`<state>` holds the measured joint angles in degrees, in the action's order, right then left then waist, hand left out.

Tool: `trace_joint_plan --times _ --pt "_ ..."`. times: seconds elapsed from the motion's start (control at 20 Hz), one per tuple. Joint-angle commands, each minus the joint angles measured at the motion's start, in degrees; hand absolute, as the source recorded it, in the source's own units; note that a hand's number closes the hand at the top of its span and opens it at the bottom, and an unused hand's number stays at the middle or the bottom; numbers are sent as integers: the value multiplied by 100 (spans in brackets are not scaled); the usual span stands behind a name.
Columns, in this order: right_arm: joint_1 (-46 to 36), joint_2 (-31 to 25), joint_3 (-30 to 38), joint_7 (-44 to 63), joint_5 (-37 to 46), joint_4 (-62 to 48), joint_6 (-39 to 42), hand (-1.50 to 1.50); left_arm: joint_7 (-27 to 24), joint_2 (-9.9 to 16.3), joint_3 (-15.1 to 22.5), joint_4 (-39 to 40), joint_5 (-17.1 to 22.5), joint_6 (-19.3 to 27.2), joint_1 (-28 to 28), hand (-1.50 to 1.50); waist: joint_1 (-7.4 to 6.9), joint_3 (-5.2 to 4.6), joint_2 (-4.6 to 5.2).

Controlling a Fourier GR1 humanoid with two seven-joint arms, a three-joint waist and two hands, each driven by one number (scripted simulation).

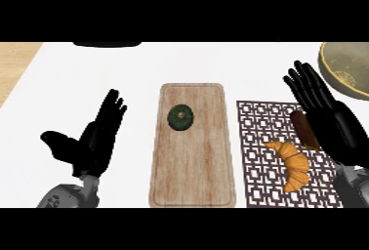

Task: Pick the croissant from the placemat and place it in the bowl

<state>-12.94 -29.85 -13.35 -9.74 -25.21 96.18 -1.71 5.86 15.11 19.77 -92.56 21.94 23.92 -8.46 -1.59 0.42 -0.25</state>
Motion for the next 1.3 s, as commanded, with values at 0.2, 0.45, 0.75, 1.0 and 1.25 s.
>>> trace_joint_plan --times 0.2,0.45,0.75,1.0,1.25 --pt "-201 -249 -184 -350 -1550 -769 2851 150 -236 1102 -311 60 -1005 44 -494 0 -315 41 170" --pt "-152 -693 752 -1420 -1183 -2734 3286 -150 -12 1382 -344 239 -1276 80 -705 0 -167 36 234" --pt "-646 -1464 877 -2853 -264 -3247 5115 -150 -41 1445 -381 335 -1260 -45 -616 0 -176 14 161" --pt "-1064 -2167 686 -3066 657 -3061 5311 -150 -34 1330 -326 420 -1429 85 -690 0 -106 -7 120" --pt "-1354 -2467 113 -3373 1918 -2711 4754 -150 227 1339 -369 344 -1351 -20 -888 0 -142 -12 103"
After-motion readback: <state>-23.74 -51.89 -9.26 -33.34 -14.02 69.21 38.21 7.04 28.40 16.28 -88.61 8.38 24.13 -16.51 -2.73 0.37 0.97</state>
